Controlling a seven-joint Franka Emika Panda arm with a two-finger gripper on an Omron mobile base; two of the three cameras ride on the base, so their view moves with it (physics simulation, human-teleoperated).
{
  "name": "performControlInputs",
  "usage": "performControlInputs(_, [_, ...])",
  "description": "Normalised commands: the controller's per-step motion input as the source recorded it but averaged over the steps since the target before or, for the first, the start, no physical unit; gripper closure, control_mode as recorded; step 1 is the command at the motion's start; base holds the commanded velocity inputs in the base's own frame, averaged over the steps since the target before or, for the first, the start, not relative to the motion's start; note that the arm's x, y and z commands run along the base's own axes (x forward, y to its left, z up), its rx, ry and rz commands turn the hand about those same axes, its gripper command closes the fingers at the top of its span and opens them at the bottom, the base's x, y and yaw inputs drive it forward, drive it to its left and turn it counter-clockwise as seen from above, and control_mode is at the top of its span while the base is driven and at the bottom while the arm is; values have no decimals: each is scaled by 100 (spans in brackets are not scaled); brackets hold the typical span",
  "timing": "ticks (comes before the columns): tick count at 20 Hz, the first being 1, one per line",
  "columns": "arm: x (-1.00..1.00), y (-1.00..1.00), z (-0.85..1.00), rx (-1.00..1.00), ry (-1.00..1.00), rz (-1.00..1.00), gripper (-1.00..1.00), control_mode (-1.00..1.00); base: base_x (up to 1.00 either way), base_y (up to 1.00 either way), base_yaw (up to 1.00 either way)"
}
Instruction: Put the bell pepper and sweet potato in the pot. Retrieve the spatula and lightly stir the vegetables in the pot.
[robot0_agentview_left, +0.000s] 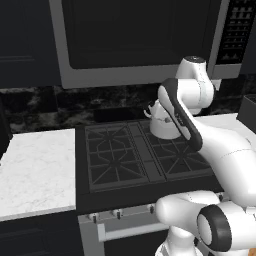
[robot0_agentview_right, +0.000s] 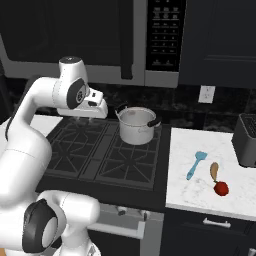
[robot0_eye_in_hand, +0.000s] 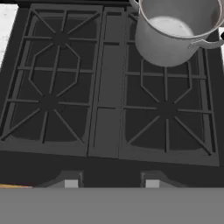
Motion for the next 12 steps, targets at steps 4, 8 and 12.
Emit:
performControlInputs(4, [-4,-2,-9,0,1,-2,-100,-100,0,0,0])
performControlInputs(8, [-3,1,-52,-7,0,-10,-100,-100,0,0,0])
performControlInputs(12, [0,0,-44,-5,2,-9,-100,-100,0,0,0])
